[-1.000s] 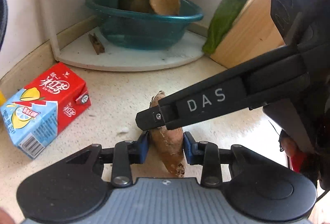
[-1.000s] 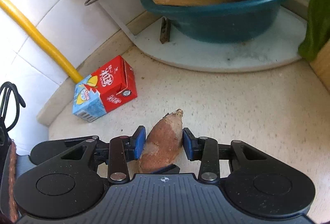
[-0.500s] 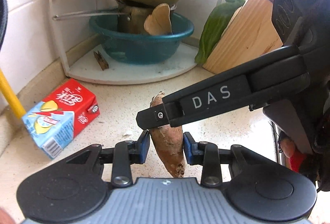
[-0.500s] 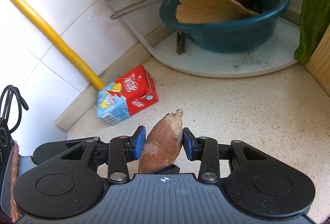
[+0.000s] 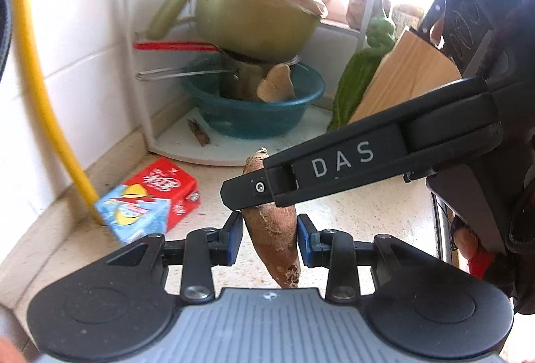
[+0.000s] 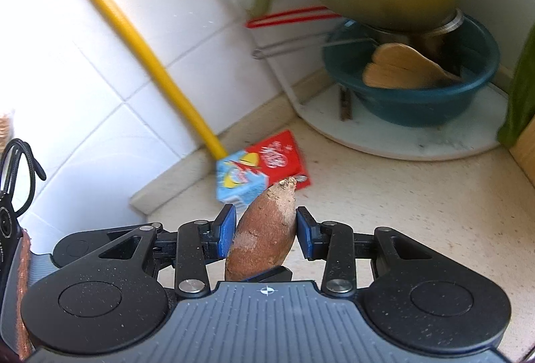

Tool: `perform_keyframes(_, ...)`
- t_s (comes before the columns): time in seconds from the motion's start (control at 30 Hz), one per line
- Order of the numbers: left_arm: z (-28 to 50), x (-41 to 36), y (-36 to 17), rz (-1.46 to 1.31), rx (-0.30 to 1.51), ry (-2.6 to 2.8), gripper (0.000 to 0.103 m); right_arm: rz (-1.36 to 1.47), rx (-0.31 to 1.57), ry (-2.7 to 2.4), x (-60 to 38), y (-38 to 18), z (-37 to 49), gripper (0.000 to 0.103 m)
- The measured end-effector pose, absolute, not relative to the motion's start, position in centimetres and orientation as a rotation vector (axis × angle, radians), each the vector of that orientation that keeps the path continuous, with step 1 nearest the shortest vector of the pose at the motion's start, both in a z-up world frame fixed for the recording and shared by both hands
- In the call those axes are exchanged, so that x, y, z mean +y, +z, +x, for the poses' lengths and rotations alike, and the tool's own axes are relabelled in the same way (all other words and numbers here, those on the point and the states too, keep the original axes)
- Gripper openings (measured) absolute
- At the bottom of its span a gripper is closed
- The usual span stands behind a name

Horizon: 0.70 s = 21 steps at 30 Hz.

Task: Collect trash
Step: 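Carry the sweet potato with both grippers down over the black bin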

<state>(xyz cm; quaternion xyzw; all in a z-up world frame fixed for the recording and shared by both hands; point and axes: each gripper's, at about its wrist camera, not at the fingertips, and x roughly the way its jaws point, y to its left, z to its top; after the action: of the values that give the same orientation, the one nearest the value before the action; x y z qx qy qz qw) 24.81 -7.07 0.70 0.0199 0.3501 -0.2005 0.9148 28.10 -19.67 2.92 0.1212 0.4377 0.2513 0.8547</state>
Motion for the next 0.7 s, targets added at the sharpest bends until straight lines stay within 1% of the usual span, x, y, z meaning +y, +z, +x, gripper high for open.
perform_keyframes(0.7,18.2,-2.9,3.3,0.003,0.655,-0.241,0.032,0.178,0.867,0.681,-14.3,5.8,23.6,0.047)
